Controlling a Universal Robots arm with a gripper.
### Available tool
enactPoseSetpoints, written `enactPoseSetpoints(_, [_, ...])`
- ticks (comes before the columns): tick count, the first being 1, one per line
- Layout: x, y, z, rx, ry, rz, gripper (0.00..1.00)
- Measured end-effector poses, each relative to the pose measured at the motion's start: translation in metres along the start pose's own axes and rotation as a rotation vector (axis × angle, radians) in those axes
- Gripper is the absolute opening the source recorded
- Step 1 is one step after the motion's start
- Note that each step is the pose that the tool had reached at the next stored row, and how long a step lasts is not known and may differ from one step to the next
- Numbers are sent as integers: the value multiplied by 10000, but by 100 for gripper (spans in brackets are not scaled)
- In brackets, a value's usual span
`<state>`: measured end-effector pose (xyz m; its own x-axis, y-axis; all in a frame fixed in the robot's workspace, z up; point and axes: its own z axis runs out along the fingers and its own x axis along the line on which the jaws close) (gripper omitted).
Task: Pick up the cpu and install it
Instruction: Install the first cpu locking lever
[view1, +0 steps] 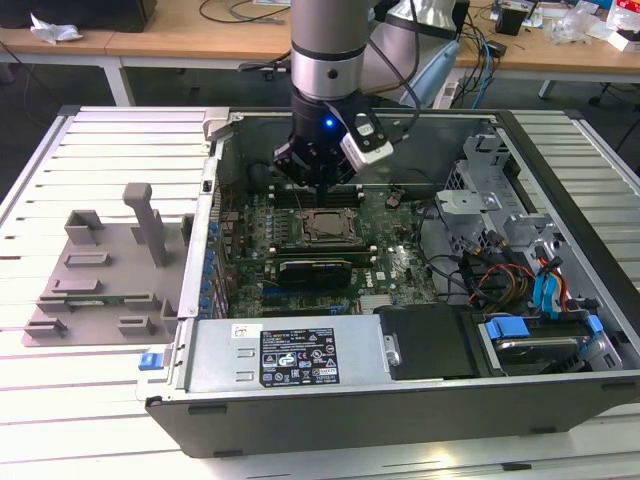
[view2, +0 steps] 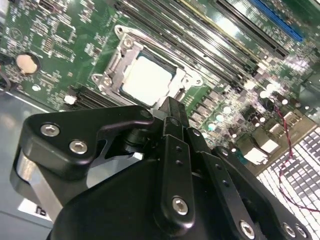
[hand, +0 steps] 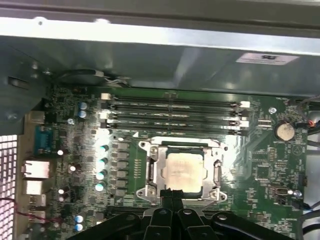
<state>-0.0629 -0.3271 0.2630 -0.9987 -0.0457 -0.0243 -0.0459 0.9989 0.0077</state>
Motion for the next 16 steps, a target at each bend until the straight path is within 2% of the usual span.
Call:
enactPoseSetpoints(3, [109, 16, -2, 0, -6, 0, 11])
enactPoseSetpoints(5, [223, 30, -5, 0, -9, 0, 11])
enactPoseSetpoints(10, [363, 51, -8, 0, -10, 0, 11])
enactPoseSetpoints(16, [367, 51, -8, 0, -10, -1, 11])
